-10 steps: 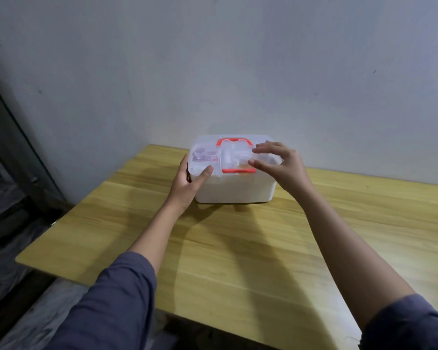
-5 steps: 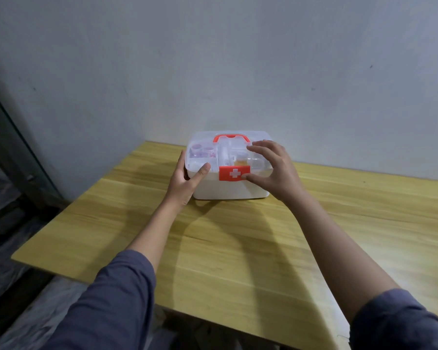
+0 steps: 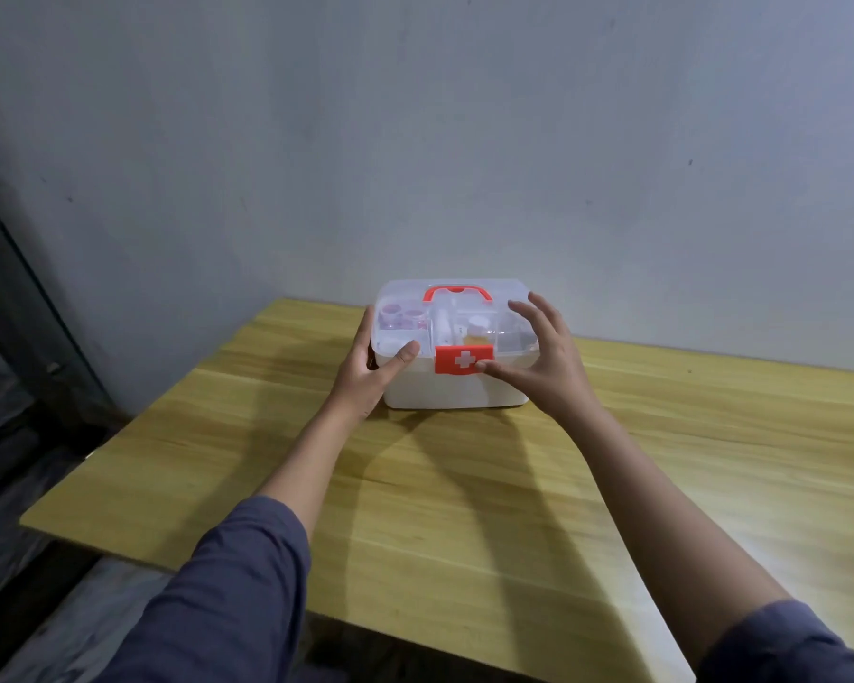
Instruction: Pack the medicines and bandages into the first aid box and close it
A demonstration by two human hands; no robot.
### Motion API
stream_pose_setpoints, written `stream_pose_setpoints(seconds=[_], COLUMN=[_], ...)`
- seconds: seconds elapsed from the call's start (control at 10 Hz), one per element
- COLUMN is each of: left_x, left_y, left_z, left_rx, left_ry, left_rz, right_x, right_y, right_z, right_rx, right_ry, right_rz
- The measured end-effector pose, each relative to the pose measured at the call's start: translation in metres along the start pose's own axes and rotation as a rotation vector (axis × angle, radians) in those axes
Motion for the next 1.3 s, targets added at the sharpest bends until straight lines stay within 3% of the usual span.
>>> stream_pose_setpoints(seconds=[0.6,1.1,1.3], left_x=[0.036,0.069,0.068], left_y=[-0.174,-0.189,-0.187], left_z=[0.019,0.003,0.005], left_rx=[-0.117,-0.124,0.002], left_ry=[0.001,-0.008,0.018], left_rz=[-0.283,-0.246,-0.295], right_x=[-0.001,0.032,0.023], right_y=[0.138,0.131,0.130], right_z=[0.089,0.106,0.097], right_rx=[-0.095,-0.092,-0.142], right_ry=[-0.166,-0.174,-0.296], right_rz=[0.192,0.180,0.099])
Point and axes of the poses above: each hand's wrist, its own x-axis towards the middle knuckle, its own y-axis out of the back of the hand, z = x × y, the point moved 6 cm from there along x, towards the middle knuckle, and after that the axes turned 15 degrees about -y, right-handed, at the moved point
